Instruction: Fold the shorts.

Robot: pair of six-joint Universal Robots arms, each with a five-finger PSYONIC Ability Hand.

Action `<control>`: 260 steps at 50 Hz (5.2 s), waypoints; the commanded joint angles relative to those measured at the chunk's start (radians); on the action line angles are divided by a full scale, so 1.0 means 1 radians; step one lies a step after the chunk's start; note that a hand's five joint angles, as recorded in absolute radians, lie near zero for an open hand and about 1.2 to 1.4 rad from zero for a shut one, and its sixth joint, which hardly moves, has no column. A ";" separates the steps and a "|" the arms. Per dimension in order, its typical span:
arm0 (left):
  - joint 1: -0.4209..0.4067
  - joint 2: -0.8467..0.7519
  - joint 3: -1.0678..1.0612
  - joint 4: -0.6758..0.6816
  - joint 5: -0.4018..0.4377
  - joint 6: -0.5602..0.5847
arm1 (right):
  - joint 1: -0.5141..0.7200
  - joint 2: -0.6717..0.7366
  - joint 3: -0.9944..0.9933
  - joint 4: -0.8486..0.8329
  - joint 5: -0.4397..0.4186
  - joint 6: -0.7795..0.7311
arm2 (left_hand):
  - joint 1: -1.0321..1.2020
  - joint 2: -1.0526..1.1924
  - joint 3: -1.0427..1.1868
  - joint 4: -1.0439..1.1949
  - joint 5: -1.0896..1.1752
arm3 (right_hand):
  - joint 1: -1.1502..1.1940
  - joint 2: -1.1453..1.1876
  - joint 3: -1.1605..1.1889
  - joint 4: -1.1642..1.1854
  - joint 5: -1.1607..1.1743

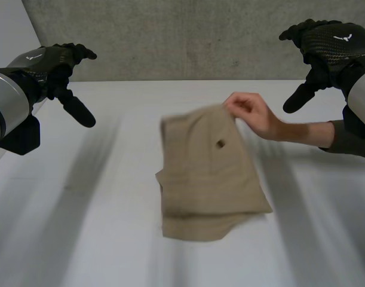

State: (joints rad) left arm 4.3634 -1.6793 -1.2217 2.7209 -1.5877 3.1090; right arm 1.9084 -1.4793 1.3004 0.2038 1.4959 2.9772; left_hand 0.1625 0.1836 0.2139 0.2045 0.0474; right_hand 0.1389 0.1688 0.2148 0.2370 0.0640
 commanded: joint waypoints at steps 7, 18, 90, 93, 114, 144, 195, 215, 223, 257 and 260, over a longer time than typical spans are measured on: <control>0.001 0.000 -0.015 0.014 0.000 -0.001 | 0.001 0.001 0.019 -0.003 -0.002 0.000 | 0.013 -0.008 -0.039 -0.029 -0.047 | 0.036 0.006 -0.040 -0.062 -0.064; -0.004 0.001 -0.030 0.042 0.002 0.000 | 0.000 0.001 0.022 -0.003 -0.002 -0.004 | 0.013 -0.008 -0.039 -0.029 -0.047 | 0.036 0.006 -0.040 -0.062 -0.064; -0.005 -0.016 -0.084 0.158 0.002 -0.001 | 0.004 0.111 0.046 -0.066 -0.031 0.011 | 0.013 -0.008 -0.039 -0.029 -0.047 | 0.036 0.006 -0.040 -0.062 -0.064; -0.008 -0.022 -0.099 0.192 0.002 -0.001 | 0.020 0.157 0.040 -0.067 -0.019 0.078 | 0.013 -0.008 -0.039 -0.029 -0.047 | 0.036 0.006 -0.040 -0.062 -0.064; -0.013 -0.088 -0.114 0.232 0.000 0.002 | 0.158 0.573 -0.173 -0.242 -0.002 0.510 | 0.013 -0.008 -0.039 -0.029 -0.047 | 0.036 0.006 -0.040 -0.062 -0.064; -0.016 -0.135 -0.134 0.324 0.002 0.003 | 0.273 0.240 -0.092 -0.241 -0.020 -0.161 | 0.013 -0.008 -0.039 -0.029 -0.047 | 1.257 1.227 1.181 1.159 1.158; -0.010 -0.065 -0.150 0.712 -0.086 -0.003 | 0.334 0.034 0.143 -0.187 -0.019 -0.055 | 1.234 1.213 1.182 1.192 1.174 | 1.257 1.227 1.181 1.159 1.158; -0.069 -0.130 0.152 0.823 0.035 0.008 | 0.316 -0.070 0.227 -0.201 -0.052 0.398 | 1.234 1.213 1.182 1.192 1.174 | 1.257 1.227 1.181 1.159 1.158; -0.183 -0.464 0.206 0.827 0.120 0.010 | 0.212 -0.058 0.391 -0.214 -0.124 0.405 | 1.234 1.213 1.182 1.192 1.174 | 1.257 1.227 1.181 1.159 1.158; -0.337 -0.843 0.487 0.846 0.241 0.040 | -0.129 -0.062 0.609 -0.296 -0.261 0.385 | 0.674 0.653 0.622 0.632 0.614 | 1.257 1.227 1.181 1.159 1.158; -0.346 -0.859 0.481 0.847 0.250 0.043 | -0.131 -0.065 0.611 -0.293 -0.252 0.359 | 0.053 0.032 0.002 0.011 -0.006 | 0.562 0.532 0.486 0.464 0.463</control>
State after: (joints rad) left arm 4.0296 -2.5191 -0.7227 3.5643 -1.3551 3.1457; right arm 1.7749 -1.5339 1.9166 -0.0959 1.2278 3.3648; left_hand 0.8682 0.9994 0.9944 0.9853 0.7713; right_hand 0.9586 1.1313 1.1281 1.1437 0.9569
